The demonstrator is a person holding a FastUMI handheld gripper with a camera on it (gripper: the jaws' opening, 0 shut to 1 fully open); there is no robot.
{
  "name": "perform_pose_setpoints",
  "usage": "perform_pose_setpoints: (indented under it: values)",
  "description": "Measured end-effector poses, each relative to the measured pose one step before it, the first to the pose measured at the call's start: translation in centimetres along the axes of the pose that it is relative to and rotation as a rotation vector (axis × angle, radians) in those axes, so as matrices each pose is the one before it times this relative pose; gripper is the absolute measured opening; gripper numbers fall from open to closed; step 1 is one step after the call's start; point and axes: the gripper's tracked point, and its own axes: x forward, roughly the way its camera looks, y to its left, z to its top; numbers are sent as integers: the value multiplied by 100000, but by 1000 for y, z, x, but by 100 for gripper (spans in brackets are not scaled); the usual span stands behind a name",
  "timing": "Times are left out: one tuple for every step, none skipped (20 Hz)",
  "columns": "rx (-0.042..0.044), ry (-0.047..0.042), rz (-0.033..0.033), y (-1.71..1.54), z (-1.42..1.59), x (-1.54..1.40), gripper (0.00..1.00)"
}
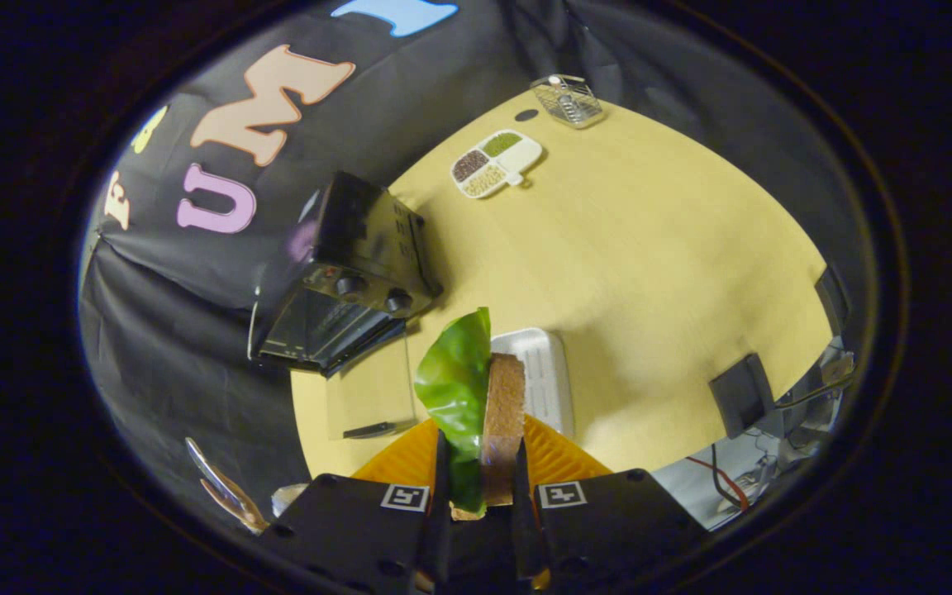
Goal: Open the toaster oven, put the food inside, and close the toaster oven door.
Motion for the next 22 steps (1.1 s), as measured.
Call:
perform_pose_setpoints:
  values:
    - [1718, -896, 2630, 1442, -263, -50, 34]
    - [1681, -789, 2788, 1493, -448, 44, 34]
    - [1624, -980, 2262, 1322, -404, 365, 34]
    - [772, -523, 1605, 997, -537, 519, 34]
    - [512, -91, 624, 749, -615, 696, 34]
    - [556, 279, 395, 805, -842, 543, 34]
    - [169, 162, 1430, 1017, -845, 657, 34]
    - [676, 114, 2198, 1328, -1085, 841, 34]
    - [812, 47, 2123, 1271, -931, 803, 34]
    - [824, -319, 2499, 1488, -1132, 792, 34]
    - [492, -973, 2455, 1258, -728, 921, 34]
    - [784, -1660, 1493, 1063, -537, 869, 34]
    - [485, -2134, 1284, 895, -354, 951, 34]
    - [521, -2620, 1042, 866, -398, 934, 34]
    - [935, -2539, 942, 820, -237, 1068, 34]
    - [1046, -2617, 994, 794, -211, 1047, 34]
    - [2155, -2305, 681, 649, -201, 855, 34]
    - [2295, -1671, 1405, 761, -470, 883, 34]
    - [1958, -1820, 1331, 780, -319, 1043, 34]
    - [1699, -1574, 800, 538, -268, 836, 33]
    - [765, -990, 658, 390, -191, 1047, 33]
    - [379, -1159, 582, 272, -126, 1086, 33]
